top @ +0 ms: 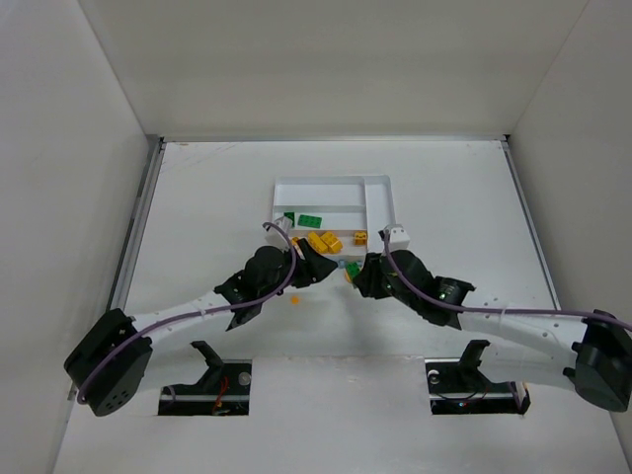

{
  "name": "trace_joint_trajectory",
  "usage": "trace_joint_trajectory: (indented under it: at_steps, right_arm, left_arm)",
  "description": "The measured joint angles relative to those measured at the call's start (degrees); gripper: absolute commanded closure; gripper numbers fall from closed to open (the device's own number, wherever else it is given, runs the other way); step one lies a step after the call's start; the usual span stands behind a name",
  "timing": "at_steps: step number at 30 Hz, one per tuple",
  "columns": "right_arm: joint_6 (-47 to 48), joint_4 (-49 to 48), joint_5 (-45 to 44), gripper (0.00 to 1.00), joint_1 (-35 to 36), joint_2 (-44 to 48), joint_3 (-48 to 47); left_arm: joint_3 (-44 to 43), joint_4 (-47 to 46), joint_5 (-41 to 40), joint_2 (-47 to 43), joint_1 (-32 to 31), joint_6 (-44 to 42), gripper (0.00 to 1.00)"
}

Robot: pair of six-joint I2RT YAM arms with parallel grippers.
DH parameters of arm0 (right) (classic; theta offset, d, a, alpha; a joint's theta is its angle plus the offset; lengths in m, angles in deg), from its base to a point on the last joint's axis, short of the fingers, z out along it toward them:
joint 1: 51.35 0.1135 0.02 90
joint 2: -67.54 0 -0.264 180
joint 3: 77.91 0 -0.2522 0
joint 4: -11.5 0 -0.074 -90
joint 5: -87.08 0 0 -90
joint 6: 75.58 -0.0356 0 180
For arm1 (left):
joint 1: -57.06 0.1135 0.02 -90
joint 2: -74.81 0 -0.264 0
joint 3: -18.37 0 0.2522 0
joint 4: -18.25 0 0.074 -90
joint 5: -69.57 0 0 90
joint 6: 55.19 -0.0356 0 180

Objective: Sort the legos into containers by color

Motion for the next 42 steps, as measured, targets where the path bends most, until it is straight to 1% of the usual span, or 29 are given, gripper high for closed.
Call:
trace_joint_trajectory:
  at_steps: [6,11,20,22,24,28,32,35,42]
  right_arm:
    - [0.2,-4.7,2.5,0.73,0.0,-2.0,-1.3]
    - [0.2,-7.4,4.4,0.73,0.1,-3.6,-2.3]
    - [-0.6,-10.8,7.2,0.73,0.8,-4.3,-2.3]
    - [-0.9,-11.1,7.6,0.73,0.8,-4.3,-2.3]
    - [-1.2,-11.4,8.0,0.73,0.8,-4.3,-2.3]
    - [-1.6,-12.3,8.5,0.74,0.6,-4.3,-2.1]
    - [-2.3,-13.9,10.0,0.74,-1.1,-3.9,-1.2]
    - [-3.5,-15.5,13.4,0.74,-3.4,-2.2,0.2]
    - [-5.9,-21.2,17.3,0.73,-11.1,1.2,0.5]
  left_arm:
    - [0.0,-1.0,-0.5,2.1,-0.1,1.1,0.50]
    - [-0.1,-3.7,-0.8,3.9,-0.1,1.5,0.51]
    - [-0.1,-8.1,-2.7,6.4,-0.1,2.5,0.67]
    - [-0.1,-8.8,-2.8,6.7,-0.1,2.7,0.73]
    - [-0.1,-9.5,-2.8,6.8,-0.2,3.0,0.81]
    - [-0.1,-10.9,-3.2,6.8,-0.3,3.3,0.88]
    - [-0.1,-11.4,-3.5,6.8,-0.3,3.4,0.90]
    - [0.3,-12.7,-3.5,6.6,-0.2,3.9,0.90]
    - [4.1,-10.6,-3.9,3.3,2.8,3.4,0.90]
